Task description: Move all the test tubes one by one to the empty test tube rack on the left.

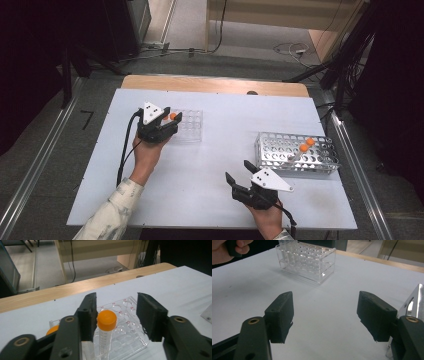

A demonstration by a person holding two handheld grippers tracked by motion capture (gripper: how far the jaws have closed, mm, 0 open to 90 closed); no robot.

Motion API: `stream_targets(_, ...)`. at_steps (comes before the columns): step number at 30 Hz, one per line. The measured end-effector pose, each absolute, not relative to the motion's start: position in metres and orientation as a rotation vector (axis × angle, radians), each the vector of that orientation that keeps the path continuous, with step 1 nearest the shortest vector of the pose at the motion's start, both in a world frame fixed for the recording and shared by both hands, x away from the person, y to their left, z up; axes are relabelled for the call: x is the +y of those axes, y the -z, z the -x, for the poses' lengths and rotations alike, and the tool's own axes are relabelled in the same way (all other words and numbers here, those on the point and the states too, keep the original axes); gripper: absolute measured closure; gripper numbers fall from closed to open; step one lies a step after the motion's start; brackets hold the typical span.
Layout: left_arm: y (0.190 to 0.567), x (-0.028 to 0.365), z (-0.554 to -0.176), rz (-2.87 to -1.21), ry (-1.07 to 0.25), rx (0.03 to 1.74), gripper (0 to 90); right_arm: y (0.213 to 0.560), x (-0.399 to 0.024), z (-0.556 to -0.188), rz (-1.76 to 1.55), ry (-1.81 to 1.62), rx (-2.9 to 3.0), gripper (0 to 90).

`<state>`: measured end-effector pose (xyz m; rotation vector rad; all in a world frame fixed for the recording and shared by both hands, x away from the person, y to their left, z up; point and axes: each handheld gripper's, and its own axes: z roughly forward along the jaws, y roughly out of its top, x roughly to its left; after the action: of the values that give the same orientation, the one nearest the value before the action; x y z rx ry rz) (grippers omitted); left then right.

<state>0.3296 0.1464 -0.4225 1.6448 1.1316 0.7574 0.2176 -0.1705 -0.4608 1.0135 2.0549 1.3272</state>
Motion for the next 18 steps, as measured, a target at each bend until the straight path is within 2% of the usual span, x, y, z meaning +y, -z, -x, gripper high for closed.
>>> stream_targets(5,0.421,0.144,-0.326,-1.636,-0.740,1.133,34.3,0.460,-0.174,-0.218,-1.018,-1.322,2.049,28.1)
stream_targets(11,0.419,0.141,-0.322,-1.639,-0.701,1.128,26.0,0.459,-0.178,-0.219,-1.034,-1.321,2.036,28.0)
stream_targets(18,0.421,0.135,-0.317,-1.646,-0.700,1.113,25.3,0.457,-0.188,-0.221,-1.060,-1.319,2.015,27.6)
